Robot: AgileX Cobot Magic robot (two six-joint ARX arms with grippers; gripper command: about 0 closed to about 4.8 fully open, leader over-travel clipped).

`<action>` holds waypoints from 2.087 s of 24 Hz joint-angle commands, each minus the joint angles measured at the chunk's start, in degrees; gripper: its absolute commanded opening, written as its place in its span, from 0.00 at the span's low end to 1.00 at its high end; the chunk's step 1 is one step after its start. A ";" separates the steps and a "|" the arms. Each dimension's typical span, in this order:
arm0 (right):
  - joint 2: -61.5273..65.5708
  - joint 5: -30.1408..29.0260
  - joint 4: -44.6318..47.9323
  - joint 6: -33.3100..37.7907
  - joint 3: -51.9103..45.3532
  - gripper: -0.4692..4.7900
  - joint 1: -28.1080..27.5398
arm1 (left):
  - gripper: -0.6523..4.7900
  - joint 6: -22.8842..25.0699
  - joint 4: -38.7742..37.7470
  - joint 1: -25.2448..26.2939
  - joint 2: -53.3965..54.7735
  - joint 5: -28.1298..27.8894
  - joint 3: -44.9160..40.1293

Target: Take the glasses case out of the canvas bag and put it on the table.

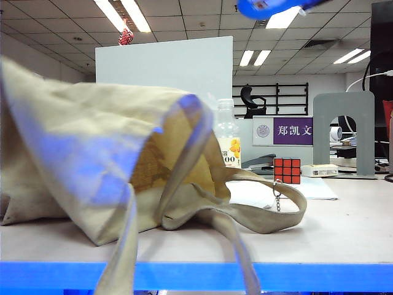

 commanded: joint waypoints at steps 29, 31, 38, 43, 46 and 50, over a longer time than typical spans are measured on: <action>25.00 -0.94 18.64 -1.70 -9.60 0.56 -2.03 | 1.00 -0.28 -13.40 -3.87 -8.13 10.21 1.16; 24.96 -3.76 19.61 -1.68 -9.57 0.58 -1.88 | 1.00 1.53 -15.39 -3.87 -8.13 10.21 1.16; 25.86 3.19 20.02 -3.21 -9.62 0.58 -1.07 | 1.00 4.44 -20.13 -3.87 -8.13 10.01 1.16; 27.91 10.32 19.71 -5.16 -9.60 0.55 -2.69 | 1.00 4.50 -20.13 -3.87 -8.13 10.01 1.16; 29.68 13.86 19.96 -5.09 -9.62 0.55 -3.19 | 1.00 4.50 -20.11 -3.87 -8.13 10.01 1.16; 32.46 14.78 21.86 -4.96 -9.75 0.55 -3.26 | 1.00 4.46 -20.15 -3.87 -8.13 10.23 1.16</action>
